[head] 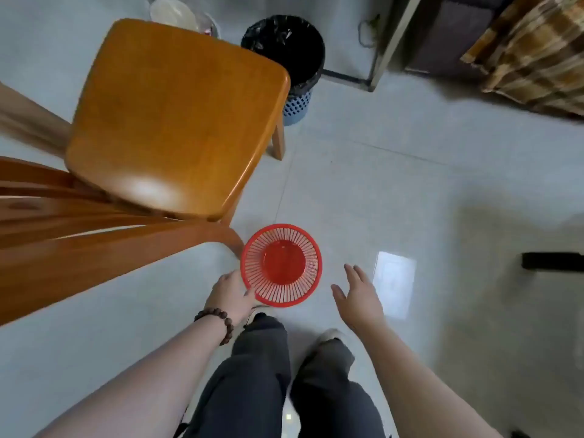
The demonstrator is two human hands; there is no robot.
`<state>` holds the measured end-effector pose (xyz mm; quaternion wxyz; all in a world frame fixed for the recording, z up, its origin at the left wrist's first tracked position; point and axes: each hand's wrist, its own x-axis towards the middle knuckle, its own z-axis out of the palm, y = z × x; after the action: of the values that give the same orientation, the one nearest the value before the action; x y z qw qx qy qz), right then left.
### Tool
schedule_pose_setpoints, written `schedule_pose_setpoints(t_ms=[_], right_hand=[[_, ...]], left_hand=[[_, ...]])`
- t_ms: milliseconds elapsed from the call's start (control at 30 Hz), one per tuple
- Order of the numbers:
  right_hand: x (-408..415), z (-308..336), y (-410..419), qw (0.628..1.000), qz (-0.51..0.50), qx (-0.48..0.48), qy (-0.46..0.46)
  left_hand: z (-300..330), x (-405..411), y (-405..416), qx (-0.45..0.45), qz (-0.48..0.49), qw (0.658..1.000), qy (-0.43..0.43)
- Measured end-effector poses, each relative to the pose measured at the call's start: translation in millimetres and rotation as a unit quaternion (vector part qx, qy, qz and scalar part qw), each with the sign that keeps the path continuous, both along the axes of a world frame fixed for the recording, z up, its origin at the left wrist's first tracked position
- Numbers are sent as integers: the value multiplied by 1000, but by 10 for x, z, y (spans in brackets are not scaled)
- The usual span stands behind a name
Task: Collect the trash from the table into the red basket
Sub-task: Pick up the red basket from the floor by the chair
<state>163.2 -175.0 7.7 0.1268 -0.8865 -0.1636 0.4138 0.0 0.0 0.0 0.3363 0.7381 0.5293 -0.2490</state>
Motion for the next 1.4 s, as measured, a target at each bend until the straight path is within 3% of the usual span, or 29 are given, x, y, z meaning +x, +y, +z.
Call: schedule_pose_setpoints(t_ms=[233,333,467,667,1100,1400], right_hand=[[98,-1406,342,993,-57,-14,98],[97,-1703,399,985,-88,32,142],[229,-1663,365,983,-108,109,98],[430,-619,214,971,-162,177,5],[556,2719,-482,929,-281,189,-147],[516,3753,-962,877,-355,220,-236]], left_hand=[[-1437,-12,208,-38,155,987,13],[-1696,-11,244,-84,212,973,-21],[-1598,66,215,-44,191,978,-71],[-570,342,143,39,128,980,-150],[2776,997,-119,69,0,962,-262],[3656,1550,-309,44,-119,926,-355]])
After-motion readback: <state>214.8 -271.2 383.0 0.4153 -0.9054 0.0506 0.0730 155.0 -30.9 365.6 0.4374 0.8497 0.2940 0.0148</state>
